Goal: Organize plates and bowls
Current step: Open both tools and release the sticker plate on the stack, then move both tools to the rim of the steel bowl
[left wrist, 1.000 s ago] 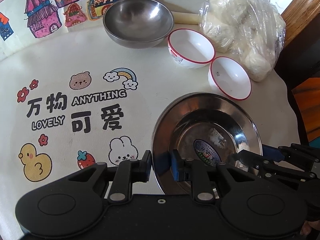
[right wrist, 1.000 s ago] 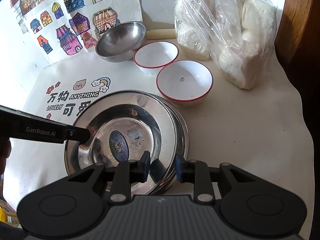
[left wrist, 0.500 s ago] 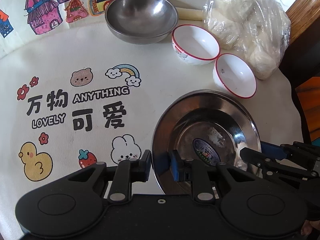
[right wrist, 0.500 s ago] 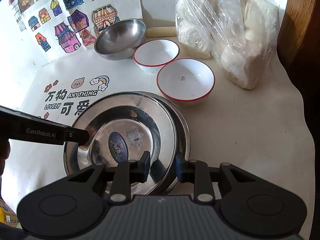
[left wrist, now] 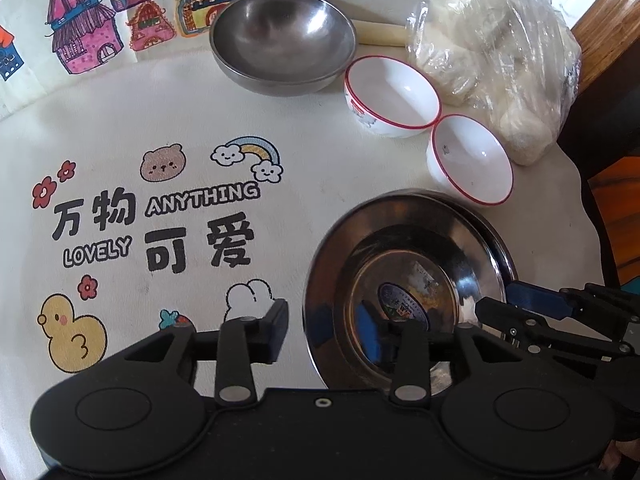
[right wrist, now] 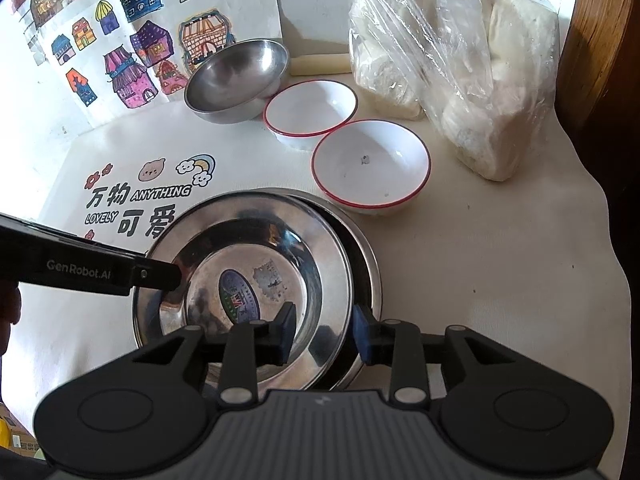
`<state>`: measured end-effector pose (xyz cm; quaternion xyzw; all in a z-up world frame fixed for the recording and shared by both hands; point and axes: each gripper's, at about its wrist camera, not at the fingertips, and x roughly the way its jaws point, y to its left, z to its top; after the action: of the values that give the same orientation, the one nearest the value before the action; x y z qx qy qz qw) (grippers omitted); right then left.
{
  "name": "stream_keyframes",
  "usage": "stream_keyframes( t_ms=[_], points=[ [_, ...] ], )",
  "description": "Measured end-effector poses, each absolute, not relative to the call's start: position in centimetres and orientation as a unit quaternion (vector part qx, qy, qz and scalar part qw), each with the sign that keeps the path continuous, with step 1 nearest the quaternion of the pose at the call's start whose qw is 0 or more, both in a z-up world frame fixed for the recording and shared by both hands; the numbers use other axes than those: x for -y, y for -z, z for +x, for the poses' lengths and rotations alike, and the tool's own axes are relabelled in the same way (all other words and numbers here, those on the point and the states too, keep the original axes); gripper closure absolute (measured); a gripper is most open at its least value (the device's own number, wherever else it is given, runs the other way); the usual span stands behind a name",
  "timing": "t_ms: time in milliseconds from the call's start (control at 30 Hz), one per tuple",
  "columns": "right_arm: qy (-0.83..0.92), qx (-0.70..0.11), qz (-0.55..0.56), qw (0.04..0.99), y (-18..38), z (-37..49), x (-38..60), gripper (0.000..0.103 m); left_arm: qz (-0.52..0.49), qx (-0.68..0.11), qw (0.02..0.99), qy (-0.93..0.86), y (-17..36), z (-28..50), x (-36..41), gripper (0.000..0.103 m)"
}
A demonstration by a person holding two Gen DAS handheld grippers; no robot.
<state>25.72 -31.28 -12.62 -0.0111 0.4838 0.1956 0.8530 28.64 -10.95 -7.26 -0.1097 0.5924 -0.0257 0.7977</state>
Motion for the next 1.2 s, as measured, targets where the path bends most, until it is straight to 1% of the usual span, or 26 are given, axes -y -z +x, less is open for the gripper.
stream_keyframes(
  t_ms=[167, 367, 433, 467, 533, 567, 633, 667, 733, 767, 833, 867, 933, 1000, 1200],
  points=[
    [-0.193, -0.478, -0.01, 0.857, 12.3, 25.7, 31.2, 0.062, -0.115, -0.587, 0.801, 0.02, 7.0, 28.7, 10.5, 0.047],
    [-0.188, -0.475, -0.006, 0.86, 12.2, 25.7, 31.0, 0.052, -0.12, -0.579, 0.806, 0.003, 6.6, 28.6, 9.5, 0.032],
    [-0.186, -0.476, -0.004, 0.86, 12.0, 25.7, 30.9, 0.043, -0.119, -0.576, 0.809, -0.007, 6.5, 28.6, 9.0, 0.024],
    [-0.185, -0.476, -0.003, 0.86, 12.0, 25.7, 30.8, 0.041, -0.119, -0.575, 0.809, -0.012, 6.5, 28.6, 8.7, 0.022],
    [-0.183, -0.478, -0.001, 0.859, 11.9, 25.8, 30.6, 0.032, -0.117, -0.575, 0.809, -0.026, 6.5, 28.6, 8.2, 0.014],
    [-0.182, -0.479, 0.0, 0.859, 11.8, 25.8, 30.5, 0.029, -0.117, -0.575, 0.809, -0.032, 6.6, 28.6, 8.0, 0.013],
    [-0.178, -0.479, 0.002, 0.86, 11.7, 25.8, 30.3, 0.019, -0.12, -0.576, 0.808, -0.04, 6.7, 28.5, 7.3, 0.012],
    [-0.176, -0.479, 0.005, 0.86, 11.6, 25.9, 30.2, 0.017, -0.122, -0.576, 0.807, -0.044, 6.8, 28.5, 7.0, 0.011],
    [-0.172, -0.48, 0.011, 0.86, 11.5, 26.0, 30.0, 0.008, -0.127, -0.575, 0.807, -0.049, 6.9, 28.5, 6.3, 0.009],
    [-0.171, -0.48, 0.013, 0.861, 11.4, 26.0, 30.0, 0.006, -0.13, -0.573, 0.807, -0.051, 6.9, 28.5, 6.0, 0.009],
    [-0.167, -0.479, 0.016, 0.861, 11.4, 26.2, 29.7, 0.0, -0.139, -0.571, 0.807, -0.053, 7.0, 28.6, 5.3, 0.008],
    [-0.165, -0.478, 0.016, 0.863, 11.3, 26.2, 29.6, 0.0, -0.145, -0.569, 0.807, -0.053, 7.0, 28.6, 4.9, 0.008],
    [-0.162, -0.477, 0.016, 0.863, 11.3, 26.4, 29.2, 0.0, -0.164, -0.563, 0.808, -0.052, 7.0, 28.7, 4.1, 0.003],
    [-0.159, -0.476, 0.017, 0.865, 11.2, 26.6, 28.8, 0.0, -0.184, -0.557, 0.809, -0.051, 7.0, 28.9, 3.2, 0.001],
    [-0.157, -0.463, 0.024, 0.872, 10.6, 27.3, 27.6, 0.0, -0.242, -0.546, 0.801, -0.047, 7.3, 30.3, 0.2, 0.001]
  ],
)
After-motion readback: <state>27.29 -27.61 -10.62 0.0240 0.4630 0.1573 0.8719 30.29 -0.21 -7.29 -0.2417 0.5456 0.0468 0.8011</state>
